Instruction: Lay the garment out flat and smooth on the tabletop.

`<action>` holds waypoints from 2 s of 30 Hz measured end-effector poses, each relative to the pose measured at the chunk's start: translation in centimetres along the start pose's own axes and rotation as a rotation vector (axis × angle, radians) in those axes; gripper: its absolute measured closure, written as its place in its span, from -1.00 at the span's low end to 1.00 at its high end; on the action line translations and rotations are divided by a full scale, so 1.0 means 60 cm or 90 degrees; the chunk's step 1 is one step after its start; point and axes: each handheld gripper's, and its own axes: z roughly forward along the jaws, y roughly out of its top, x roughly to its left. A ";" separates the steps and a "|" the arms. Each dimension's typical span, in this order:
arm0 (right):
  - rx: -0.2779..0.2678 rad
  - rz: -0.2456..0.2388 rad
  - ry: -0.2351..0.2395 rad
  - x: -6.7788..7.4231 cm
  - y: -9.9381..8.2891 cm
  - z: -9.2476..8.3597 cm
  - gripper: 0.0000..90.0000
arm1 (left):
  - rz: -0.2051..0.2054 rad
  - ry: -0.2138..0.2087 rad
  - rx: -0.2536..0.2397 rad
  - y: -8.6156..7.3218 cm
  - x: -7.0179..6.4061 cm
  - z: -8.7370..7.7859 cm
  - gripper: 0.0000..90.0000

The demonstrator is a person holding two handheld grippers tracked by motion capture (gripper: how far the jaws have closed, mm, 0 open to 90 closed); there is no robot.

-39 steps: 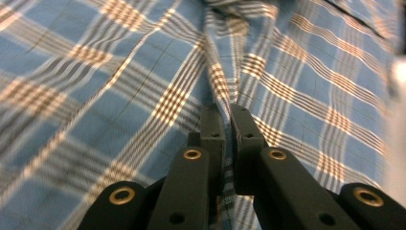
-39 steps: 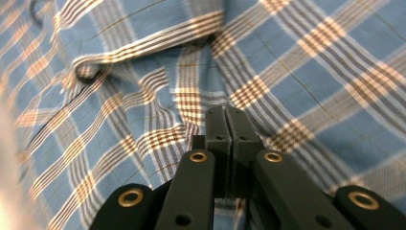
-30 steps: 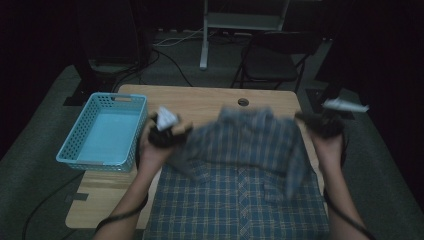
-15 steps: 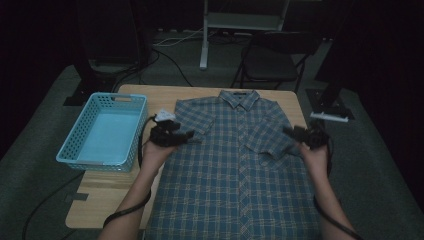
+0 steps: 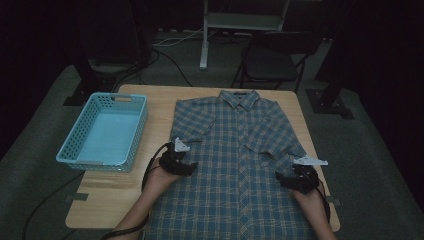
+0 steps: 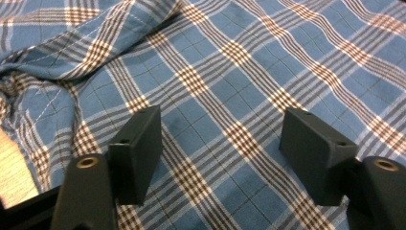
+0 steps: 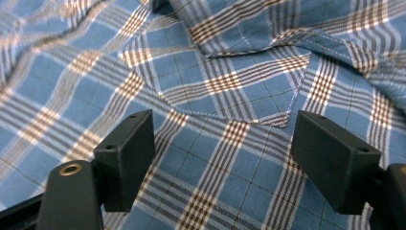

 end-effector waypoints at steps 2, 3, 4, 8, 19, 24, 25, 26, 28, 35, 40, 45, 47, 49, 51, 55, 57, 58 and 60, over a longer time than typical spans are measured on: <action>-0.016 -0.003 0.005 -0.001 -0.006 -0.001 -0.48 | 0.003 0.003 -0.002 -0.004 -0.002 -0.002 -0.30; -0.016 -0.006 0.008 -0.002 -0.007 -0.002 -0.49 | -0.001 0.003 -0.007 -0.007 -0.004 -0.003 -0.30; -0.013 -0.014 0.014 -0.003 -0.007 -0.002 -0.58 | -0.002 0.005 -0.012 -0.010 -0.005 -0.005 -0.30; 0.002 -0.035 0.034 -0.006 -0.003 0.002 -0.71 | -0.012 0.010 -0.027 -0.020 -0.011 -0.009 -0.30; 0.007 -0.050 0.050 -0.011 -0.002 0.002 -0.72 | -0.019 0.013 -0.036 -0.044 -0.036 -0.029 -0.30; 0.007 -0.059 0.061 -0.013 -0.007 -0.003 -0.71 | -0.029 0.016 -0.038 -0.053 -0.052 -0.037 -0.30; 0.007 -0.061 0.063 -0.014 -0.008 -0.004 -0.71 | -0.031 0.020 -0.038 -0.056 -0.056 -0.040 -0.30; 0.009 -0.065 0.066 -0.015 -0.009 -0.006 -0.71 | -0.033 0.022 -0.039 -0.058 -0.060 -0.041 -0.30; 0.009 -0.067 0.069 -0.016 -0.012 -0.009 -0.71 | -0.024 0.027 -0.036 -0.062 -0.069 -0.044 -0.30; 0.010 -0.068 0.070 -0.007 -0.029 -0.026 -0.71 | -0.019 0.016 -0.037 -0.073 -0.078 -0.056 -0.30; 0.012 -0.070 0.070 -0.001 -0.039 -0.037 -0.71 | -0.020 0.008 -0.038 -0.081 -0.088 -0.063 -0.31; 0.018 -0.068 0.066 0.005 -0.047 -0.047 -0.71 | -0.029 -0.008 -0.043 -0.090 -0.090 -0.071 -0.31; 0.020 -0.066 0.065 0.008 -0.050 -0.050 -0.71 | -0.029 -0.010 -0.044 -0.091 -0.089 -0.073 -0.31; 0.027 -0.064 0.063 0.011 -0.051 -0.053 -0.71 | -0.027 -0.012 -0.043 -0.093 -0.090 -0.074 -0.31; 0.037 -0.065 0.062 0.014 -0.051 -0.056 -0.71 | -0.024 -0.012 -0.042 -0.094 -0.091 -0.076 -0.31; 0.052 -0.066 0.062 0.019 -0.053 -0.062 -0.71 | -0.024 -0.019 -0.044 -0.099 -0.095 -0.079 -0.31; 0.059 -0.066 0.062 0.021 -0.054 -0.065 -0.71 | -0.020 -0.022 -0.042 -0.100 -0.095 -0.081 -0.31; 0.061 -0.066 0.061 0.021 -0.054 -0.066 -0.71 | -0.020 -0.023 -0.042 -0.100 -0.095 -0.081 -0.31; 0.065 -0.066 0.061 0.023 -0.055 -0.069 -0.71 | -0.019 -0.024 -0.042 -0.101 -0.096 -0.082 -0.31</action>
